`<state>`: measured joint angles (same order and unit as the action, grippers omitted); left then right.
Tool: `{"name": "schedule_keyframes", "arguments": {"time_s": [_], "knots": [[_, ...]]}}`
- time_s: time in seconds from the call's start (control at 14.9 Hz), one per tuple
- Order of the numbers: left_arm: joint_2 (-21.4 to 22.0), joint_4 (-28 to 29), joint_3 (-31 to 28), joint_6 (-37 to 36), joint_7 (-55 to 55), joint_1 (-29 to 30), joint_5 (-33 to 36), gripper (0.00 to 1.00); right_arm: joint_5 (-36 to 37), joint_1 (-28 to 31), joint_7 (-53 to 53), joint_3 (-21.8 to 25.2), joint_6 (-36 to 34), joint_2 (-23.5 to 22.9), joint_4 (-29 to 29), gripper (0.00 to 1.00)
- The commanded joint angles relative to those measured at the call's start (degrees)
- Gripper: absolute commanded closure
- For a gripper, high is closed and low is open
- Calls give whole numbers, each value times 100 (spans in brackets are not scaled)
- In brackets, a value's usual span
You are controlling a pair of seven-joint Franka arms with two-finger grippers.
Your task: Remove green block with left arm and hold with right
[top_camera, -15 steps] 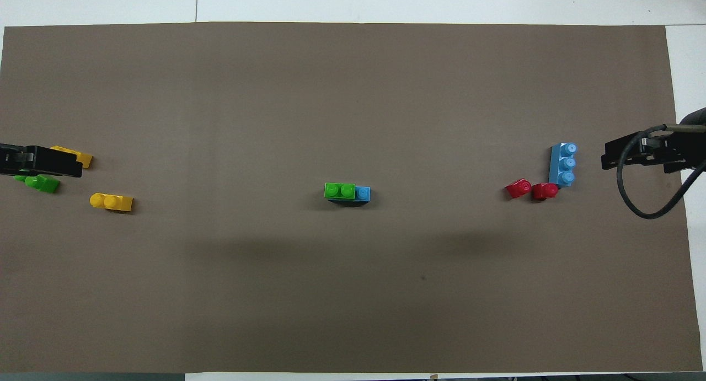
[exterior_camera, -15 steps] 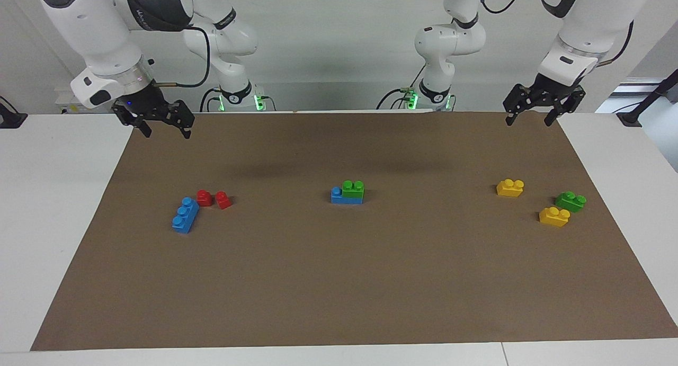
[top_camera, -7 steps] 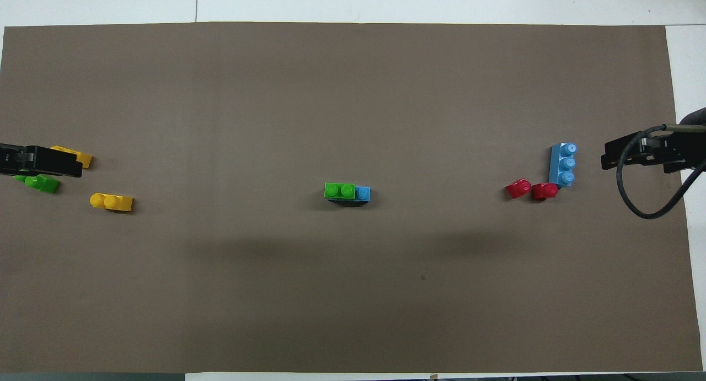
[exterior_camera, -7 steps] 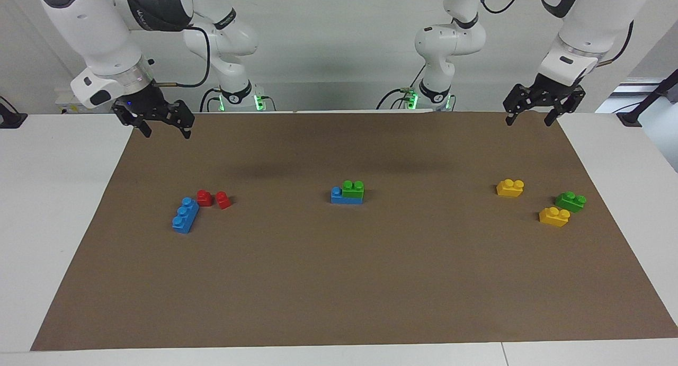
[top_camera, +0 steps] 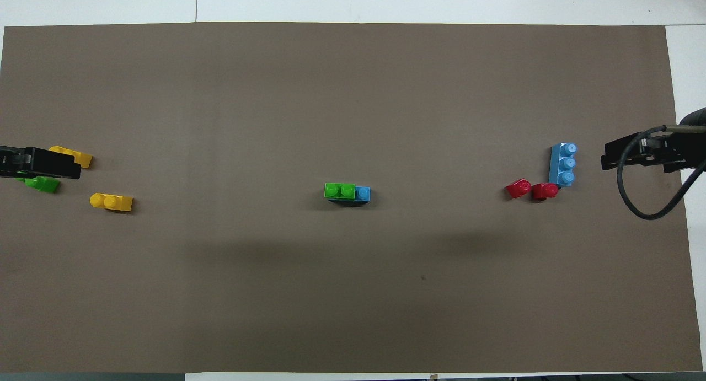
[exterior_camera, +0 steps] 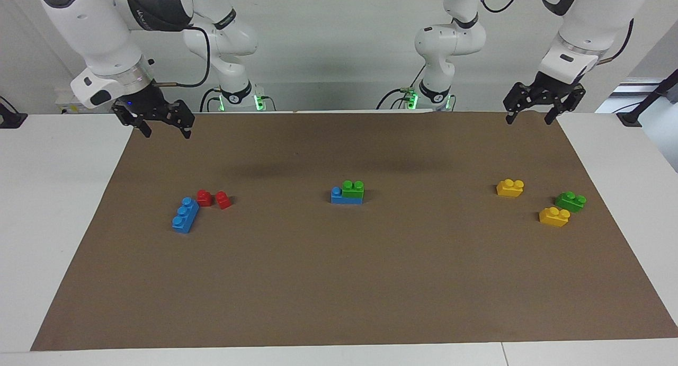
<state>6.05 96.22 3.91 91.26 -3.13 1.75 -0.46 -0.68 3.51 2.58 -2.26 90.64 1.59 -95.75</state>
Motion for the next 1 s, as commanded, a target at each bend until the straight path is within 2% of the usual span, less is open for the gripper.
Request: {"name": "schedule_keyframes", "arguments": {"time_s": [0.0,0.2,0.47,0.74,0.94], "knots": [[169,143,22,-170,408,-52,55,0,42,115,-57,-65,119,-1,21,0],[213,178,197,-311,1338,-130,37,0,15,98,1222,-65,226,-1,4,0],[423,564,206,-267,2779,-595,19,0,-37,18,2980,-126,287,-1,-57,1],[591,872,206,-39,4755,-1000,-401,0,-748,-236,5369,-135,313,148,-400,1],[643,1030,206,286,6013,-1272,-657,0,-976,-465,6357,-135,357,87,-444,1]]}}
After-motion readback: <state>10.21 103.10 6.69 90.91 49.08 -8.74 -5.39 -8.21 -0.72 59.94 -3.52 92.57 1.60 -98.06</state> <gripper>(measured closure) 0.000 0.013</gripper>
